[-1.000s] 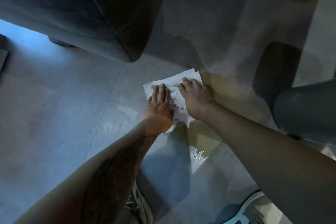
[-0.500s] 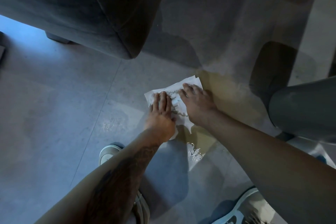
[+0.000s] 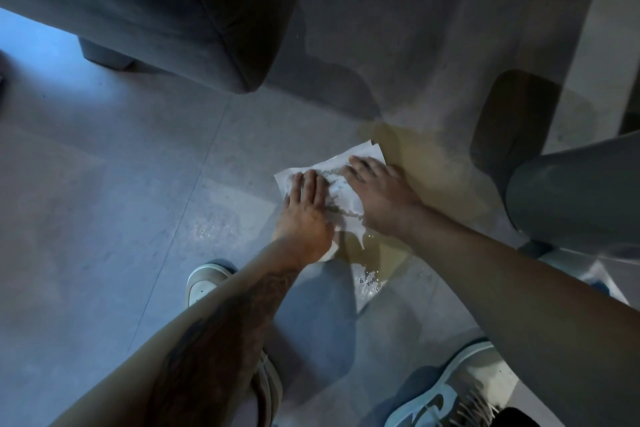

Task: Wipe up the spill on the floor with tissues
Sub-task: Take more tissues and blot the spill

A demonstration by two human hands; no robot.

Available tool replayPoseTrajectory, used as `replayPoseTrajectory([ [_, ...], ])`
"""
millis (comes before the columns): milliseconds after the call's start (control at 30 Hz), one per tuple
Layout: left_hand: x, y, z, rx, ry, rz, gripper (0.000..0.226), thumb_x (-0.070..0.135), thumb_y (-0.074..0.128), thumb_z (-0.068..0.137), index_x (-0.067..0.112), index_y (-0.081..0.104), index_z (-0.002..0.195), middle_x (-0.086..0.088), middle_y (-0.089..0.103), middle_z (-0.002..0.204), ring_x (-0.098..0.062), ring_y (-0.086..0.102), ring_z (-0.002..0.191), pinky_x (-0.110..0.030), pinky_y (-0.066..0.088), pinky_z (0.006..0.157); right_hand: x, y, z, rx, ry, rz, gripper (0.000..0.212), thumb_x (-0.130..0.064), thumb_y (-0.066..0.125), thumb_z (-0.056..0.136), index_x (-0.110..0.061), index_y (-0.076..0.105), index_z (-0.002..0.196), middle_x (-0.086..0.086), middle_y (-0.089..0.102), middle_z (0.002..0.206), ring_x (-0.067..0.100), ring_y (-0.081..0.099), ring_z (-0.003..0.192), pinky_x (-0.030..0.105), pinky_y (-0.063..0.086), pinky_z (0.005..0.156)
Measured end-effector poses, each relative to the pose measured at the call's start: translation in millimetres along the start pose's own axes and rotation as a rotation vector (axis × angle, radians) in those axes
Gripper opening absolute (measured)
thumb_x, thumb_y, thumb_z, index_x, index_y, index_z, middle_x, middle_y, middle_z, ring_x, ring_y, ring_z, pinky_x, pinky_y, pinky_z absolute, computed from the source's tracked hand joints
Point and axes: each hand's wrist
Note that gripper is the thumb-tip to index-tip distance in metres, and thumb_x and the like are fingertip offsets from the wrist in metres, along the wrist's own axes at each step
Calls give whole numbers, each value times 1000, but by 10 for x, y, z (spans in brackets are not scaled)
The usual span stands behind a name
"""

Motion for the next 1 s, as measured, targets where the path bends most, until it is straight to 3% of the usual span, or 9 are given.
replayPoseTrajectory([
  [100,-97,-107,-53,34,29,-14,88,44,47,96,8,-6,157,-11,-9,166,-34,-12,151,-48,11,123,88,-16,-34,75,-40,33,83,-27,61,82,-19,21,155,5,13,164,27,11,151,38,11,119],
  [167,-191,-103,-57,54,30,70,88,47,48,95,12,-2,157,-9,-6,166,-34,-8,152,-49,14,123,150,-7,-32,137,-74,21,78,-26,61,79,-19,32,151,4,23,162,27,19,148,40,17,117],
  [300,-301,-68,-66,110,30,123,83,48,63,83,19,27,153,-5,27,157,-31,25,141,-44,35,108,240,39,-1,104,-133,-49,61,-26,62,79,-23,48,139,1,35,155,23,33,140,39,29,109],
  [400,-295,-67,-65,129,38,132,78,46,65,81,21,35,149,-4,38,149,-29,39,128,-42,39,101,259,72,21,122,-124,-61,55,-25,63,77,-23,54,132,1,42,148,23,42,132,38,36,102],
  [600,-262,-47,-113,186,35,132,65,39,67,81,24,47,141,-5,49,137,-30,46,116,-41,41,90,298,168,-2,187,-125,-62,37,-25,64,77,-24,64,113,-1,58,116,24,54,108,38,41,92],
  [767,-156,-20,-129,166,31,118,53,27,66,82,30,56,134,-3,61,121,-29,56,104,-41,46,80,281,270,-34,298,-140,-35,17,-21,67,67,-21,72,83,3,64,86,28,63,82,34,46,74],
  [900,-118,-30,-101,181,-16,104,46,18,63,83,32,62,128,1,64,113,-25,58,99,-36,43,72,233,281,-37,335,-98,26,17,-22,60,65,-17,73,75,4,63,83,30,61,72,34,46,69],
  [1000,-135,-38,-66,209,-11,35,46,16,61,85,36,64,126,1,67,104,-25,60,88,-32,40,62,215,219,21,273,-43,68,30,-33,48,72,-18,72,83,2,64,85,30,63,76,35,48,72],
])
Point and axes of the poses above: each hand's wrist, its own z-axis towards the middle knuckle, its own y-axis out of the palm, x = y × z
